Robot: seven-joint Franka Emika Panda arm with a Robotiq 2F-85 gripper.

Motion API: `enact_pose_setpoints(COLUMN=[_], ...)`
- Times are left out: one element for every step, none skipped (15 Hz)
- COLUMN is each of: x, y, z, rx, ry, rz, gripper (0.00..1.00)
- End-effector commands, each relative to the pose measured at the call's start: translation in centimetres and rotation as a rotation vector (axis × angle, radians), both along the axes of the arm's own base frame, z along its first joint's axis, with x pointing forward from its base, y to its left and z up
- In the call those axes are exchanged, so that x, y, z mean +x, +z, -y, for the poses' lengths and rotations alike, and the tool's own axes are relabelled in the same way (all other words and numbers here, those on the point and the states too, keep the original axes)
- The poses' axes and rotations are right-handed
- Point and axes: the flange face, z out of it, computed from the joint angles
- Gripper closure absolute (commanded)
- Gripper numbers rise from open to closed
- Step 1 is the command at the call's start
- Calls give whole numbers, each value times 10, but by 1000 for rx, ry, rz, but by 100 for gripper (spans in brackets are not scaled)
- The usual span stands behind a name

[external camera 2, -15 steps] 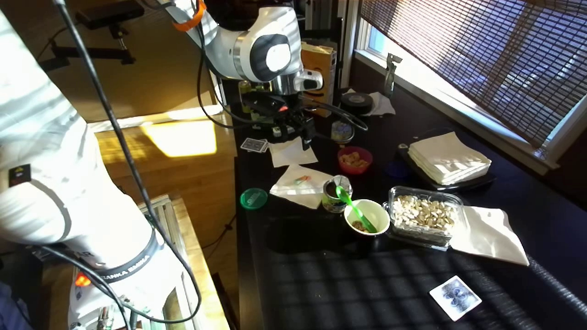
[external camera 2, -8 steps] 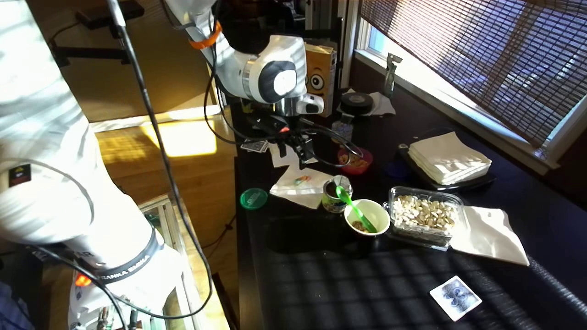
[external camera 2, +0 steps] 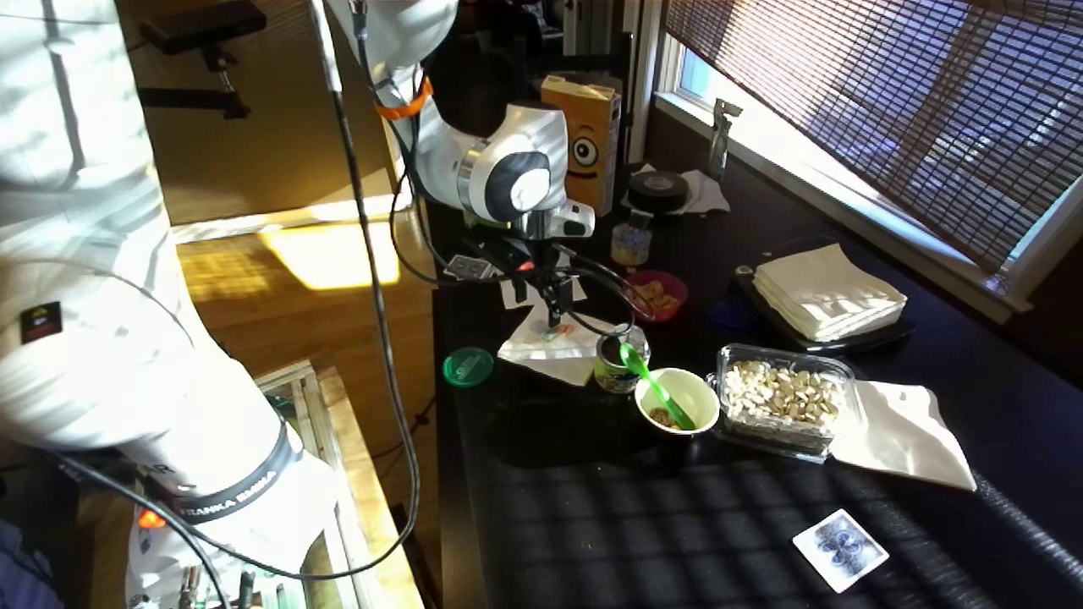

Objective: Pick up the orange objects from the napkin and place them in the black and white bowl.

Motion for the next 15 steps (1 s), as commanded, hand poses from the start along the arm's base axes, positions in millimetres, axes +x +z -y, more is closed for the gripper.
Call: enact_pose_setpoints(x=[11,12,13,14,15,17,18,19,20,21,22,22,22,23,23], y=[-19,-22,-25,-27,-30,-31,-33,-33,-33,-33,-33,-33,-33,-33,-33], z=[-4,-3,-2,-1,0,2,4,6,8,11,12,14,16,17,17], rx=[22,24,27,29,30,33,35,35,35,34,34,35,35,35,36], ry=[-1,-4,-7,-10,-13,-18,-22,-28,-31,-37,-41,-46,-50,-53,-54], rz=[14,16,16,17,19,22,24,25,27,28,30,32,32,33,34], gripper=[0,0,0,5,8,13,14,20,15,18,16,15,18,19,22])
